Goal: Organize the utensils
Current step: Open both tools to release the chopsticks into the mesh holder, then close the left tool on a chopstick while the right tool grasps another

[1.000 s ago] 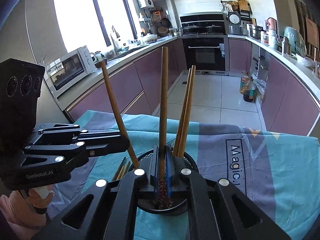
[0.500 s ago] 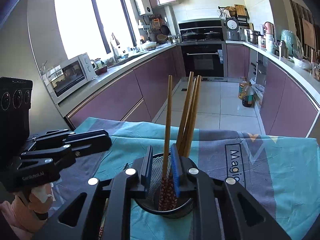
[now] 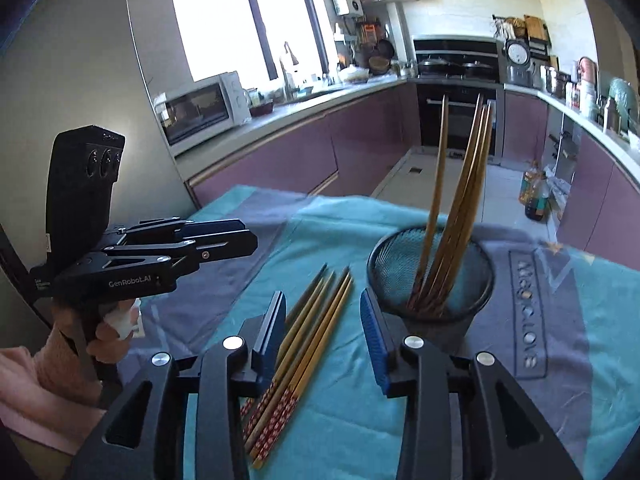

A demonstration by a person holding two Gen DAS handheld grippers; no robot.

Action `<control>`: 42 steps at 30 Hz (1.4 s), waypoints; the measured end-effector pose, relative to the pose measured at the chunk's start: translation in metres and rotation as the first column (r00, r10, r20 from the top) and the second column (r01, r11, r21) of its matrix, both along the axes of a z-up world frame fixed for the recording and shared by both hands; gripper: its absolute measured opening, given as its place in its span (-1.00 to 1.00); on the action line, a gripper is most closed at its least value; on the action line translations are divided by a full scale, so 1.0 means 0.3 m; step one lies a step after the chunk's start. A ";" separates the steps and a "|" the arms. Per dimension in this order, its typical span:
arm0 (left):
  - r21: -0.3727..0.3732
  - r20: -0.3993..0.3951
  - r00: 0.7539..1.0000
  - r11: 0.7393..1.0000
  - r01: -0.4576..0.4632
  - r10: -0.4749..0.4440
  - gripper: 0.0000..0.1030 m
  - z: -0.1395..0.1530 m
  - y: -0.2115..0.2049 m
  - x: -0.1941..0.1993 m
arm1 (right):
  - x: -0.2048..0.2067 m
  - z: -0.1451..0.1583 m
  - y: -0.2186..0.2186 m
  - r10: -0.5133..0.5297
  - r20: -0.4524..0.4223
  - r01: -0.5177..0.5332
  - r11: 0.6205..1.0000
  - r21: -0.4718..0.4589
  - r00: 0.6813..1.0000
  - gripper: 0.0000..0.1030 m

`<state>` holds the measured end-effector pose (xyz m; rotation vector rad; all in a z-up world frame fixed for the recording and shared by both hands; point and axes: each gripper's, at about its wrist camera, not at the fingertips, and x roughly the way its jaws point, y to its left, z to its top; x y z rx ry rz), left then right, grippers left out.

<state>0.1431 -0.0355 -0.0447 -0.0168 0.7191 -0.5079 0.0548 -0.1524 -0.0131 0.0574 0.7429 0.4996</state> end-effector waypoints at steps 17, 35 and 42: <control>0.092 -0.190 0.982 0.996 0.006 0.011 -0.31 -0.263 -0.057 -0.013 | 0.023 -0.215 0.072 -0.052 -0.167 0.046 0.998 -0.042 0.985 -0.29; 0.149 -0.197 0.980 0.989 -0.004 0.033 -0.34 -0.310 -0.117 0.022 | 0.048 -0.249 0.125 -0.083 -0.149 0.064 0.990 -0.126 0.985 -0.29; 0.158 -0.198 0.980 0.987 -0.004 0.036 -0.44 -0.316 -0.107 0.021 | 0.050 -0.253 0.109 -0.100 -0.158 0.077 0.987 -0.143 0.982 -0.29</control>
